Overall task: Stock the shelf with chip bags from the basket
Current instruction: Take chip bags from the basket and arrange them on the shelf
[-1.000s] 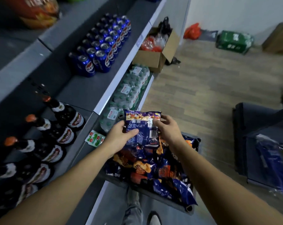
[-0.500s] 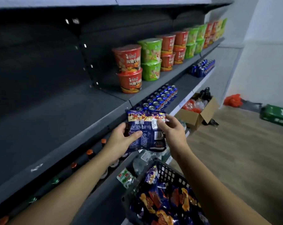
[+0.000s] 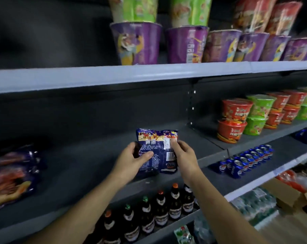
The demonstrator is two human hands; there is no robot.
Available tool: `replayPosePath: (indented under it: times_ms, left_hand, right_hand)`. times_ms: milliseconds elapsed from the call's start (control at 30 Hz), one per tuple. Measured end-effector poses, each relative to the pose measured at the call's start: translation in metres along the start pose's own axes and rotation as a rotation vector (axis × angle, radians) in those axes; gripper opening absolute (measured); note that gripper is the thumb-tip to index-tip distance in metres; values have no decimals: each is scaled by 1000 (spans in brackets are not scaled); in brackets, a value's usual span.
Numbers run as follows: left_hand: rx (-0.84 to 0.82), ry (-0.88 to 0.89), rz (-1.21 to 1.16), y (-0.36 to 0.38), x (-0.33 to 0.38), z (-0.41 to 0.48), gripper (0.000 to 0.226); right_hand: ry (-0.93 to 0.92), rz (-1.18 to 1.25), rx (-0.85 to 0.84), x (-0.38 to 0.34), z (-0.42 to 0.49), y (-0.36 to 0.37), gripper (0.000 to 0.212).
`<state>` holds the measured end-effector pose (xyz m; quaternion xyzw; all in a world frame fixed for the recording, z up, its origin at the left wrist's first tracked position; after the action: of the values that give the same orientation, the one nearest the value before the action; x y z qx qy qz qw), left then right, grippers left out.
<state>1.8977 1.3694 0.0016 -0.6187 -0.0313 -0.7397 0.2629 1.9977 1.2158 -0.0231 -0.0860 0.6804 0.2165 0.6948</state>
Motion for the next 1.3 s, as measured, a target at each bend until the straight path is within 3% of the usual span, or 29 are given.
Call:
replayPosePath:
  times_ms: [200, 300, 500, 633, 800, 933, 1133, 1233, 1300]
  left_hand:
    - [213, -20, 10, -142, -15, -40, 22]
    - [287, -44, 60, -198, -24, -67, 35]
    - [397, -93, 98, -266, -44, -99, 42]
    - [474, -117, 123, -292, -56, -110, 69]
    - [761, -19, 397, -315, -38, -121, 32]
    - [594, 35, 411, -291, -31, -109, 26]
    - [450, -57, 25, -285, -43, -99, 33]
    - [477, -65, -57, -288, -48, -98, 36]
    - [534, -81, -139, -298, -56, -98, 34]
  right_hand:
    - [25, 7, -177, 13, -5, 147, 33]
    - [31, -9, -266, 18, -14, 209, 31]
    - [25, -43, -357, 28, -32, 290, 28]
    - [9, -65, -338, 33, -36, 313, 28]
    - [-39, -48, -277, 26, -37, 324, 22]
    - [-92, -93, -359, 16, -44, 340, 26]
    - [-147, -120, -475, 5, -51, 344, 43]
    - [-146, -122, -511, 5, -53, 347, 49]
    - [-169, -114, -486, 2, -52, 347, 42]
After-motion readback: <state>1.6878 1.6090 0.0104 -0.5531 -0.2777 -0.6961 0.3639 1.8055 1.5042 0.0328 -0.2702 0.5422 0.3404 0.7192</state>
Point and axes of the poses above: each hand's wrist, its own z-axis towards the middle knuckle, its own y-axis out of the palm, x = y × z, the point moved 9 cm from there along z, towards the middle knuckle, and after that the axes turned 1 degree about -x, right-handed, at the moved point
